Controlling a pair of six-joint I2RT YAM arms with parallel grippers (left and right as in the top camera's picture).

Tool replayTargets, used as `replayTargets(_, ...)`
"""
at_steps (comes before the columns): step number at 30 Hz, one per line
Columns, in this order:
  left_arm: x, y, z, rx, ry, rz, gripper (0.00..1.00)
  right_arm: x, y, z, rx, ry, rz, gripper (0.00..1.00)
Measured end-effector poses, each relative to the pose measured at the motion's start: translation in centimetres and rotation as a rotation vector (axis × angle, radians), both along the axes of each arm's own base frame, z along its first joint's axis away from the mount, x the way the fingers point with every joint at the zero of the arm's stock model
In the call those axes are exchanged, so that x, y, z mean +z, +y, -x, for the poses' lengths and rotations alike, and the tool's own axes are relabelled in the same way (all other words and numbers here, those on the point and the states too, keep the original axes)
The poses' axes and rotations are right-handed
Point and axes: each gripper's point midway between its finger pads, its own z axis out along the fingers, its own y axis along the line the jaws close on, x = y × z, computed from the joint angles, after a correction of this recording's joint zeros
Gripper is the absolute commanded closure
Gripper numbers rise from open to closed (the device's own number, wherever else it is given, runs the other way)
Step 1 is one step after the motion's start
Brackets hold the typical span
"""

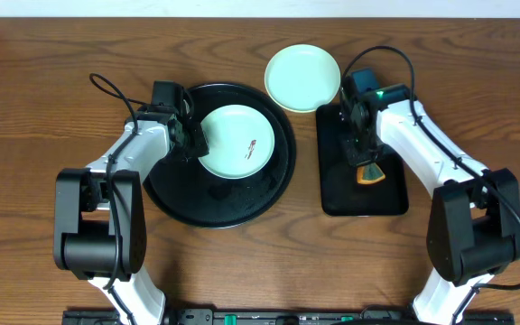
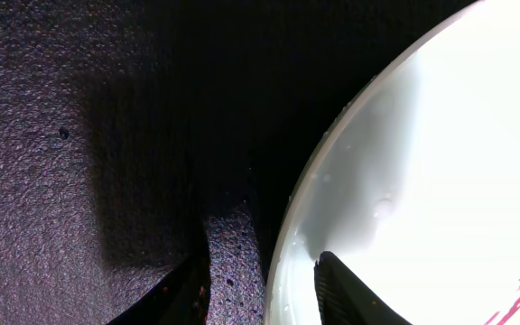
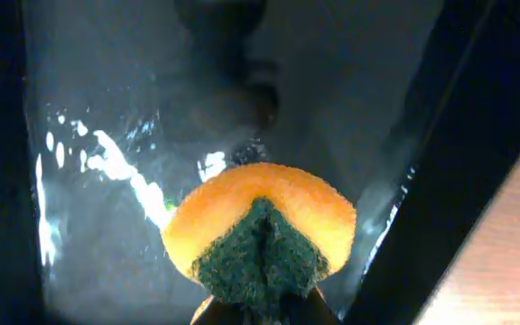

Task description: Clean dirty plates on tray and stack at the side

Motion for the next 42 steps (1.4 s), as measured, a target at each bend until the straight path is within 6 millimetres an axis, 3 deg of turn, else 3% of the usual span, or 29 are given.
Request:
replayTargets(4, 0.0, 0.0, 0.0, 0.000, 0.000, 0.000, 0.60, -1.4, -0.2, 0.7, 0.000, 0.008, 0.002, 0.91)
replayTargets(6, 0.0, 0.0, 0.0, 0.000, 0.000, 0.000, 0.59, -1.7, -0.2, 0.8, -0.003, 0.008, 0.001, 0.82)
replayTargets(16, 0.0, 0.0, 0.0, 0.000, 0.000, 0.000, 0.59, -1.7, 0.0, 0.3, -0.001, -0.010, -0.007, 0.73)
replayTargets(18, 0.0, 0.0, 0.0, 0.000, 0.000, 0.000, 0.59, -1.7, 0.0, 0.3, -0.001, -0.010, -0.008, 0.60)
replayTargets(20, 0.0, 0.0, 0.0, 0.000, 0.000, 0.000, 0.59, -1.7, 0.1, 0.3, 0.000, -0.008, -0.014, 0.55)
replayTargets(28, 0.0, 0.0, 0.0, 0.000, 0.000, 0.000, 0.60, -1.7, 0.3, 0.1, -0.001, -0.015, -0.028, 0.48)
replayTargets(40, 0.0, 0.0, 0.0, 0.000, 0.000, 0.000, 0.59, -2.6, 0.0, 1.3, 0.000, 0.017, -0.017, 0.52)
replayTargets(41, 0.0, 0.0, 0.0, 0.000, 0.000, 0.000, 0.59, -2.8, 0.0, 1.4, 0.000, 0.020, -0.017, 0.58)
replayTargets(42, 0.0, 0.0, 0.0, 0.000, 0.000, 0.000, 0.59, -2.9, -0.1, 1.5, 0.002, 0.025, -0.014, 0.74)
